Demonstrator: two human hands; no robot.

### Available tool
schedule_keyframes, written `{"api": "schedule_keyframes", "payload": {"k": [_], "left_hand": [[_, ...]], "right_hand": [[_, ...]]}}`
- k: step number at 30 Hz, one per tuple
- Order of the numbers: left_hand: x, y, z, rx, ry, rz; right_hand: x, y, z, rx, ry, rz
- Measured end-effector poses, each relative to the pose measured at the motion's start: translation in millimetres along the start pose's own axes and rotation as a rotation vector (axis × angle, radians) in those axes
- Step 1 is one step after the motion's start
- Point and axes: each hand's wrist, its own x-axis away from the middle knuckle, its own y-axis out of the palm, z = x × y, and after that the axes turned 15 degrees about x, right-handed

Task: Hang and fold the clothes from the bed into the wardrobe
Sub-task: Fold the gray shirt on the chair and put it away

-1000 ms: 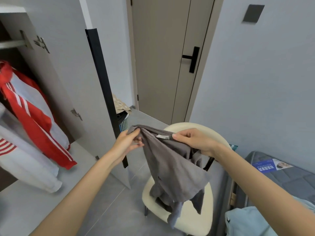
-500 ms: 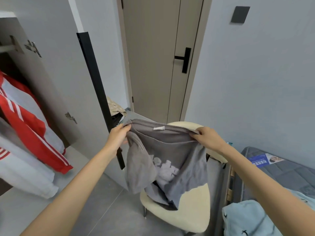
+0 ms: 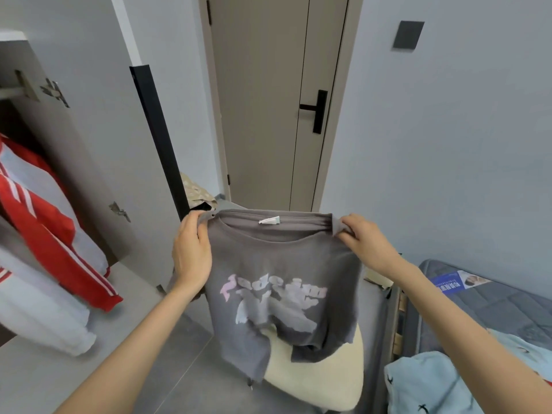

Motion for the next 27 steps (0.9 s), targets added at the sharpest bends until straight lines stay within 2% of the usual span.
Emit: {"api": "schedule_keyframes", "payload": {"k": [5, 10, 14, 17, 22, 24, 27], "left_hand": [[-21.1, 2.8, 34.9, -0.048, 0.204, 0.072], [-27.0, 3.0, 71.2, 0.037, 0.203, 0.188], [-23.1, -8.7, 92.3, 0.138, 0.367, 0.14], [-19.9, -21.9, 100.4, 0.233, 0.494, 0.079], [-4.3, -28.6, 108.3, 0.281, 0.64, 0.161], [1.3, -26.6, 107.6, 0.294, 0.662, 0.205], [5.8, -18.4, 99.0, 0.31, 0.605, 0.19]], "right_hand": [[25.6, -25.3, -13.3, -0.216, 0.013, 0.487], [37.0, -51.2, -31.5, -0.132, 0.035, 0.742], [50.8, -68.1, -44.5, -0.12, 0.059, 0.943], [67.5, -73.1, -49.3, -0.123, 0.071, 1.06], [90.7, -72.9, -53.4, -0.136, 0.062, 1.182], [94.5, -69.6, -50.1, -0.114, 0.051, 1.203], [92.5, -57.9, -41.0, -0.108, 0.08, 1.17]]}}
